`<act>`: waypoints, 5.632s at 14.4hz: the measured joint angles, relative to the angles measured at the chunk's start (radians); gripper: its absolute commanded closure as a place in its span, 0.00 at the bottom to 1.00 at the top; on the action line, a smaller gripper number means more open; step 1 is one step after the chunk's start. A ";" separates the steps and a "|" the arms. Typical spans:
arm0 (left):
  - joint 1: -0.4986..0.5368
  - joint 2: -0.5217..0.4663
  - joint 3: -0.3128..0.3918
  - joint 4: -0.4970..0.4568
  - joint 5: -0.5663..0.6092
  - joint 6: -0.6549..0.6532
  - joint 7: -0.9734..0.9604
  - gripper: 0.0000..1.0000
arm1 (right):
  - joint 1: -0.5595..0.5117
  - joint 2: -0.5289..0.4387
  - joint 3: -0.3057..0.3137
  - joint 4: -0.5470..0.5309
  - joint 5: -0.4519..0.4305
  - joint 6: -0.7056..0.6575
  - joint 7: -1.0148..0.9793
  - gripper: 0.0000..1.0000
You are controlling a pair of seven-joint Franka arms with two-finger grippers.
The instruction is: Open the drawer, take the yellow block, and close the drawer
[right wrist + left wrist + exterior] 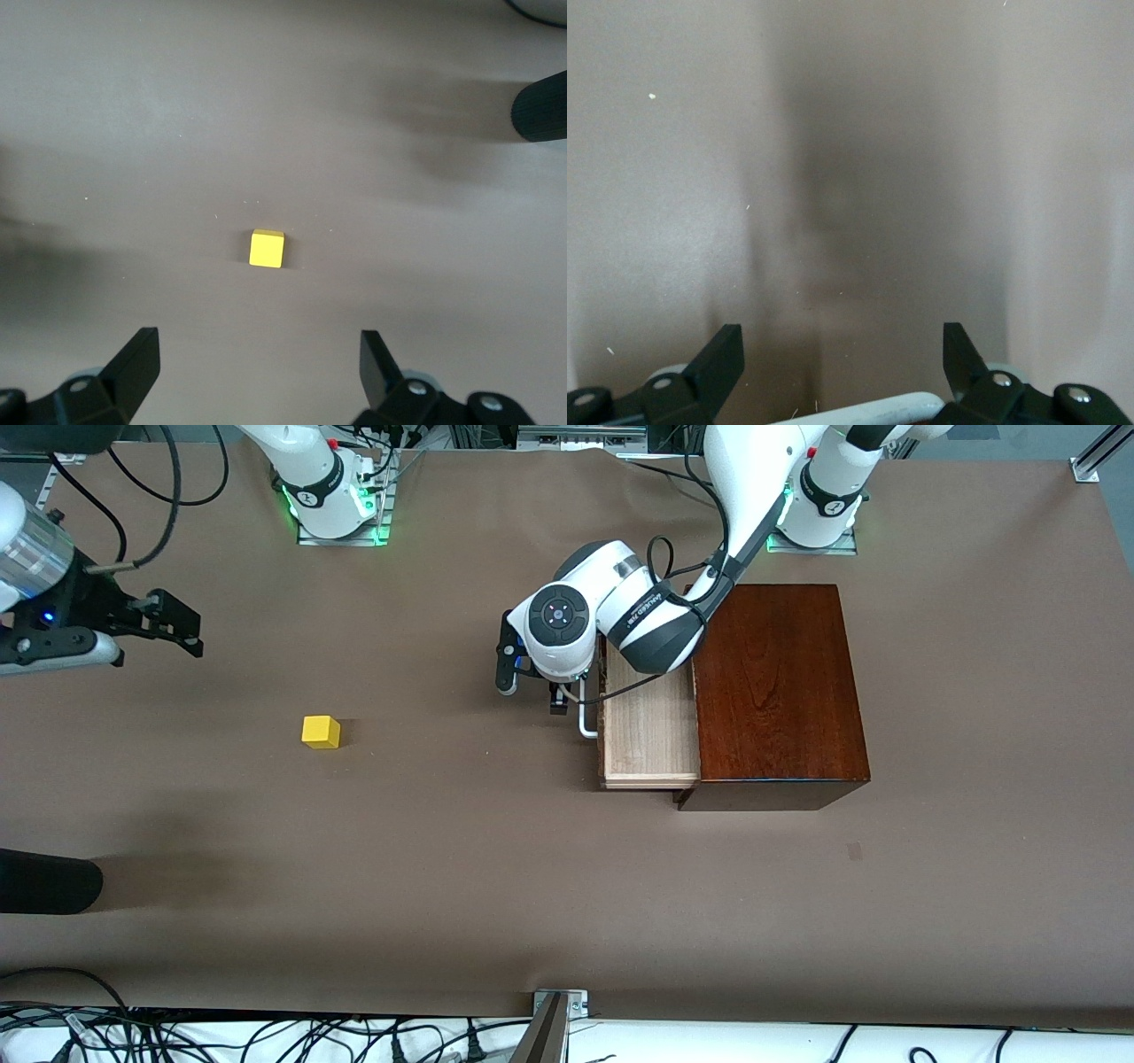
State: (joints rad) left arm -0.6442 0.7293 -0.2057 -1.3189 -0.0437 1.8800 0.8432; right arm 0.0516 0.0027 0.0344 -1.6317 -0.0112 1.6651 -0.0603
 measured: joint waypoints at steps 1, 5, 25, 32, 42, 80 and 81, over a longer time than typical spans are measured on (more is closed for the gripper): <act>0.000 0.000 0.000 0.000 0.013 -0.002 0.000 0.00 | 0.000 0.003 0.000 0.002 0.000 -0.002 0.000 0.00; 0.005 0.000 0.008 0.000 0.024 -0.020 0.000 0.00 | 0.000 0.015 0.000 0.026 0.000 -0.022 0.000 0.00; 0.020 -0.007 0.058 0.029 0.088 -0.203 -0.012 0.00 | 0.000 0.041 -0.006 0.087 -0.029 -0.084 -0.001 0.00; 0.023 -0.009 0.081 0.027 0.205 -0.335 -0.015 0.00 | -0.001 0.041 -0.007 0.088 -0.047 -0.084 -0.001 0.00; 0.029 -0.009 0.099 0.018 0.241 -0.363 -0.017 0.00 | -0.001 0.041 -0.008 0.088 -0.047 -0.084 -0.001 0.00; 0.615 -0.801 0.166 -0.404 0.031 -0.146 -0.984 0.00 | 0.000 0.042 -0.001 0.088 -0.047 -0.084 -0.001 0.00; 0.614 -0.807 0.180 -0.407 0.031 -0.162 -0.979 0.00 | 0.000 0.042 -0.001 0.088 -0.047 -0.084 -0.001 0.00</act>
State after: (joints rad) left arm -0.0301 -0.0773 -0.0252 -1.7259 -0.0127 1.7177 -0.1357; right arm 0.0513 0.0448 0.0330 -1.5441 -0.0585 1.5806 -0.0610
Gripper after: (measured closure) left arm 0.000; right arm 0.000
